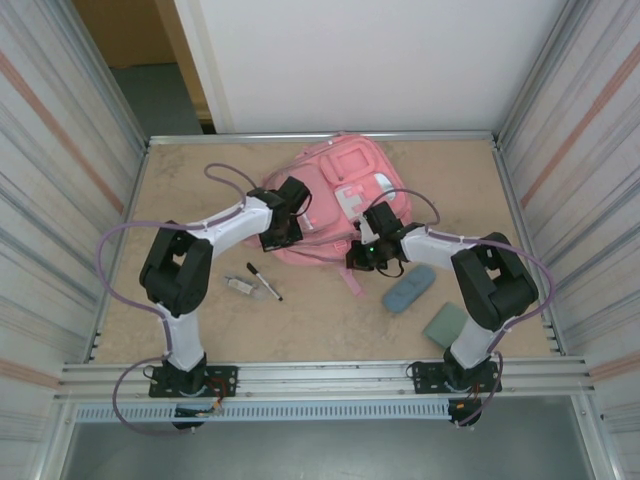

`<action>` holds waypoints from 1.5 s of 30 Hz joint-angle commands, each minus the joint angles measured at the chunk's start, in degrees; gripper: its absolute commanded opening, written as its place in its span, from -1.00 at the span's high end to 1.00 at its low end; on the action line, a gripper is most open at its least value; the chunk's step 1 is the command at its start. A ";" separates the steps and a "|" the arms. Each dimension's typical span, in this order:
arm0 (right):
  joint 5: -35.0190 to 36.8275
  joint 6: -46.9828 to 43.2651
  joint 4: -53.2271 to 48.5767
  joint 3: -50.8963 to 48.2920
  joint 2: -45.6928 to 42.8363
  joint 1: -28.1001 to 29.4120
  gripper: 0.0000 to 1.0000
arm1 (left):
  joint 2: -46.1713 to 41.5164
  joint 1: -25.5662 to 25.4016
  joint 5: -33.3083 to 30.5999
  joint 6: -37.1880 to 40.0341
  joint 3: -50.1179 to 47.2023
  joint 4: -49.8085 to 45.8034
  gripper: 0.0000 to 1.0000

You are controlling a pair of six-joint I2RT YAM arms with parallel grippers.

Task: Pack the student bag

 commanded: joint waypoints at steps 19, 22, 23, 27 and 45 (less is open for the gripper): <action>2.49 -8.84 0.27 -4.42 -6.43 -7.29 0.71 | -18.61 -0.67 6.75 10.24 -14.08 22.98 -0.10; 1.75 -9.62 1.59 -6.57 -11.61 -7.39 0.51 | -26.18 0.72 9.06 17.08 -18.59 31.05 -0.42; 2.92 -9.46 1.74 -7.17 -13.48 -7.39 0.47 | -27.76 1.52 8.87 18.94 -18.33 30.87 -0.45; 9.92 -10.73 0.11 -7.53 -20.71 -7.33 0.33 | -28.05 4.54 8.67 25.51 -14.69 26.13 -0.53; 15.74 -4.56 -5.16 -5.10 -29.07 -13.81 -0.84 | -9.62 8.47 11.92 22.15 -10.12 19.84 -0.80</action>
